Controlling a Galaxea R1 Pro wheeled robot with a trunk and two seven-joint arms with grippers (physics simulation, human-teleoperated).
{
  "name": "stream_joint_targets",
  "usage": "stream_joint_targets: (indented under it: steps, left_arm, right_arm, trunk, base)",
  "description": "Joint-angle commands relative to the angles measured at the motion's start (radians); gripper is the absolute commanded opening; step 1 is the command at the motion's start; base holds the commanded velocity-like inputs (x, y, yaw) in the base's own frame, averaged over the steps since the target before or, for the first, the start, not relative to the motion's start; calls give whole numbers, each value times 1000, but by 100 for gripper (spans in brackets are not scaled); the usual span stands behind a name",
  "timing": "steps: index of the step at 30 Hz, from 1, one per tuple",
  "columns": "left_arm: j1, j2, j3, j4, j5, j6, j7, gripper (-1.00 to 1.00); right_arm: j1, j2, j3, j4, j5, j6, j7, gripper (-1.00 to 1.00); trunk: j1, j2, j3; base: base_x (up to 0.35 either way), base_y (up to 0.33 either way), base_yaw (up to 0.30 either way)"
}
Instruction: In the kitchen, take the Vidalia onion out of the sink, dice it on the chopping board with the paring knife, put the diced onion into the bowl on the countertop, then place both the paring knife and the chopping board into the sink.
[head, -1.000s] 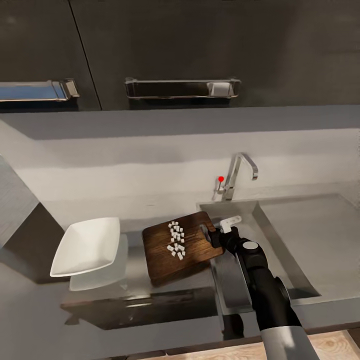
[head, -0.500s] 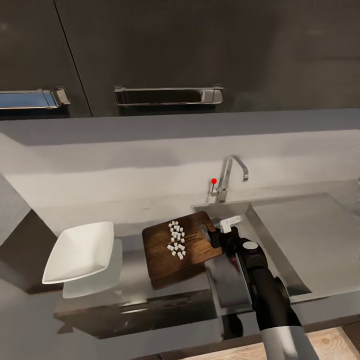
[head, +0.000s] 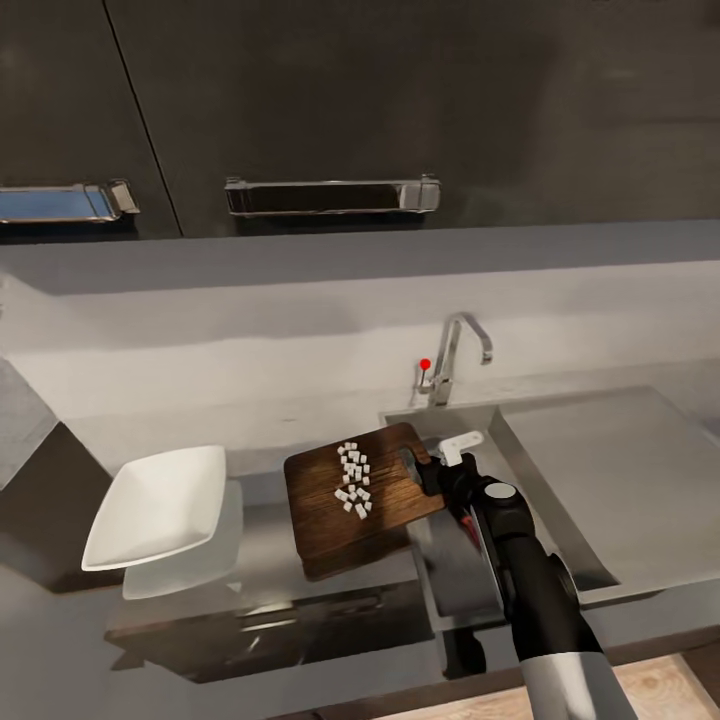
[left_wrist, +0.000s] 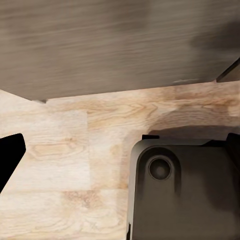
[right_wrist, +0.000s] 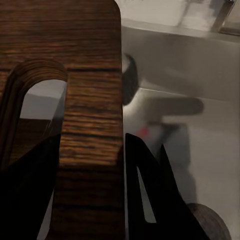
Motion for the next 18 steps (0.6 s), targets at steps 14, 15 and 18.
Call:
stream_joint_targets:
  steps: [14,15,18]
  left_arm:
    - [1,1,-9,-2,9,-1,4,100]
    - [1,1,-9,-2,9,-1,4,100]
    - [1,1,-9,-2,9,-1,4,100]
  right_arm:
    - [-1,1,-2,-2,9,3,8,-100]
    - [-1,1,-2,-2,10,3,8,-100]
    - [-1,1,-2,-2,10,2,8,-100]
  trunk:
    - [1,-2,-2]
    - [1,-2,-2]
    - [1,-2,-2]
  base:
    - [0,0,127]
    - [0,0,4]
    - [0,0,2]
